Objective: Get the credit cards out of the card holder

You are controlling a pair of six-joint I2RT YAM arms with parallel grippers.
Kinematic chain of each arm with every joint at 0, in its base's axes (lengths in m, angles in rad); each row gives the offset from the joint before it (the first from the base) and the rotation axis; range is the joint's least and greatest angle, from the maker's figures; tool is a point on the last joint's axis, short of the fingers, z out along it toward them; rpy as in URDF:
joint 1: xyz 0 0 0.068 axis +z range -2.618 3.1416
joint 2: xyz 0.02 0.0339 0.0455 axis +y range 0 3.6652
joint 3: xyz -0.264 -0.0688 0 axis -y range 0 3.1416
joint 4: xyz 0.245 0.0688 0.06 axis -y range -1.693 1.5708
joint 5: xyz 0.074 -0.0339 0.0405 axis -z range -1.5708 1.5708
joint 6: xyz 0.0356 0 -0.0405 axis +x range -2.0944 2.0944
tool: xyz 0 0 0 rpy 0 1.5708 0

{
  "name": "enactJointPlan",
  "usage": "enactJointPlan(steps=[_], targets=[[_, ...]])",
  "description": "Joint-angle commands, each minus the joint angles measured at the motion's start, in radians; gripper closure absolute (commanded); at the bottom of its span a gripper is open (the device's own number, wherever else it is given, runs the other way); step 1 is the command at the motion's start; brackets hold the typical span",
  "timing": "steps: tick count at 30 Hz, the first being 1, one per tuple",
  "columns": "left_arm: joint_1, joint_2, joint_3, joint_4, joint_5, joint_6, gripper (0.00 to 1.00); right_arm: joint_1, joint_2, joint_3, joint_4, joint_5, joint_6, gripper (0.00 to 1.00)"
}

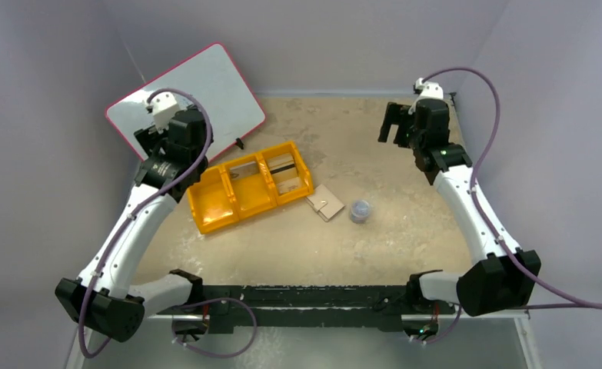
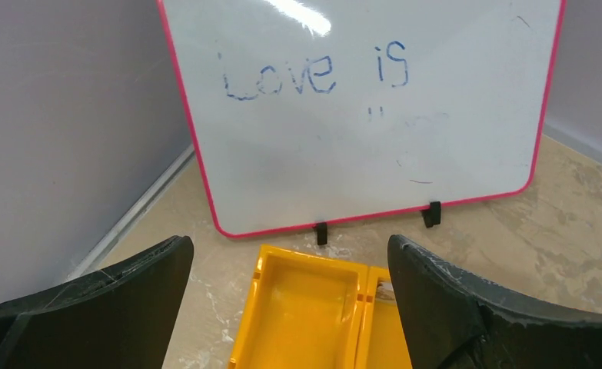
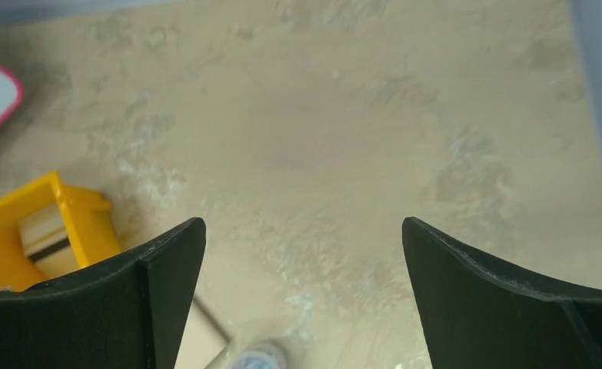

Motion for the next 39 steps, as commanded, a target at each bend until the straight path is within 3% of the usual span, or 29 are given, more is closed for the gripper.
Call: enactJointPlan(steps=[1,7,13,19,27,35,39], targets=[[0.06,-0.068,-0.053,0.063,0.016,-0.076,0.01,-0.002,-0.011,-0.096,0.086,-0.176,0.083,0.0],[0.113,-0.112,-0.109,0.072,0.107,-0.16,0.0,-0.001,0.019,-0.199,0.161,-0.39,0.16,0.0],[0.143,-0.108,-0.157,0.122,0.356,-0.176,0.0,0.042,0.098,-0.214,0.202,-0.538,0.207,0.0],[0.154,-0.021,-0.171,0.159,0.693,-0.174,0.05,0.13,0.145,-0.206,0.206,-0.489,0.242,0.0],[0.156,0.057,-0.241,0.275,0.996,-0.197,0.06,0.274,0.187,-0.232,0.188,-0.475,0.286,0.0],[0.156,0.069,-0.25,0.321,1.085,-0.194,0.06,0.393,0.157,-0.342,0.157,-0.458,0.323,0.0],[0.156,0.062,-0.249,0.324,1.084,-0.193,0.06,0.397,0.154,-0.368,0.074,-0.263,0.384,0.0]])
